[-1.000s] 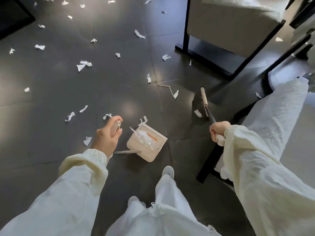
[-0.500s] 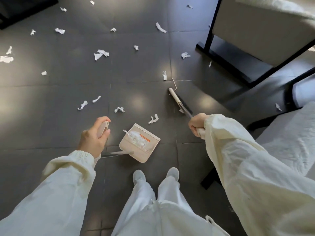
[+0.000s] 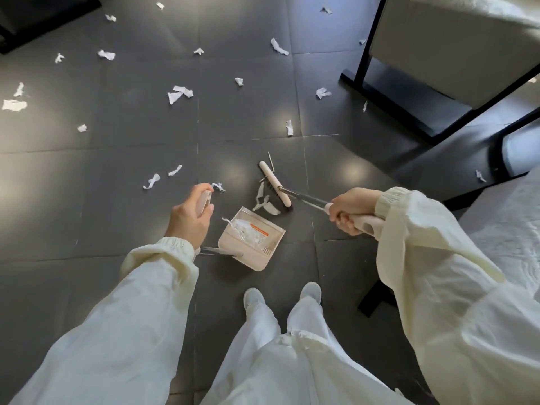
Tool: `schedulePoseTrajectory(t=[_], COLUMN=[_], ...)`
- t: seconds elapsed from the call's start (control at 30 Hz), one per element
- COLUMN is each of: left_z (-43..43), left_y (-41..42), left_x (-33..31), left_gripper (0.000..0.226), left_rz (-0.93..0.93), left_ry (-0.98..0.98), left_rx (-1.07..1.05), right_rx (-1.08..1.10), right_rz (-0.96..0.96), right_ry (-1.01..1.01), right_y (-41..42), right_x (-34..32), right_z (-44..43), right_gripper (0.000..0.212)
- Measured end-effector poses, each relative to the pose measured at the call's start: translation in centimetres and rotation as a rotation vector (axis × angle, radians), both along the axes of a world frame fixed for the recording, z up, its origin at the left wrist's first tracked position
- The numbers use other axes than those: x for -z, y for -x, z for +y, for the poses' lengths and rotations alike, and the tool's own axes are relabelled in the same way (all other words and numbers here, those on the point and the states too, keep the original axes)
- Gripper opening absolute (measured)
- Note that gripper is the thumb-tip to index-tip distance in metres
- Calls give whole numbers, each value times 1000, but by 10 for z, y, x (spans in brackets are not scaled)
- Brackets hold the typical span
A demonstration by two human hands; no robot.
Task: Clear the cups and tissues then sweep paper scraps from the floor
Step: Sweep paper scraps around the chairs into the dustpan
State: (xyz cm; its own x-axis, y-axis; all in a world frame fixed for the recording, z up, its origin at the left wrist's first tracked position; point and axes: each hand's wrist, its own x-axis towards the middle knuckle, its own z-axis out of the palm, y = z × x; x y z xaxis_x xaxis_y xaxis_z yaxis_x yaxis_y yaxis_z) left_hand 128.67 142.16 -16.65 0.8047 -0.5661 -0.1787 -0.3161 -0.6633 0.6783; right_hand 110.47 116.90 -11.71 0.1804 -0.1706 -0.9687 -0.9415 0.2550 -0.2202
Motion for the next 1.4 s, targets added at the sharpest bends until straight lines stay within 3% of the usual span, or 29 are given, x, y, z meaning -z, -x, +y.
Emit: schedulePoseTrajectory(t=[0.07,0.2,0.3,0.47,0.6,0.73,0.9,0.97,1.07,1.13,1.27,1.4], left_z=[-3,-12,-23,-35,-46,-56,-66,-71,-71,-64,-44,-23], left_y=[-2,-3,-5,-7,2,-6,-10,-7,-1,4,14,25], left_x=[-1,-1,-3,0,4,6,3,2,1,1,-2,-10], left_gripper=[26,27,29,26,28,28,28,26,25,25,25,24], left_rz=[1,-16,-23,-17,-53,-114,-121,-116,-128,-111,-73,-86], left_ry=[26,45,42,23,52,33,24,40,50,46,45,70], left_rx=[-11,-38,-47,-104,-152,-161,-213,-232,-236,-250,-280,-299], right_rx=[-4,-52,-125,-225,-368,-432,-607,-534,-389,-365,-385,-370], right_rz=[-20,-79,-162,-155,-170,-184,-134,-38,22,14,-43,-105], right_ry=[26,169,298,409,512,341,109,5,-137,-136,-71,-18], right_y=[-3,-10,-19,-46,-59,-58,-51,-53,-52,-46,-38,-37], right_x=[-7,-6,3,39,69,79,41,15,-27,-49,-70,-79], right_z=[3,6,3,-20,-34,-41,-35,-43,-54,-54,-43,-40], right_gripper=[13,43,41,12,34,44,46,51,33,28,52,44])
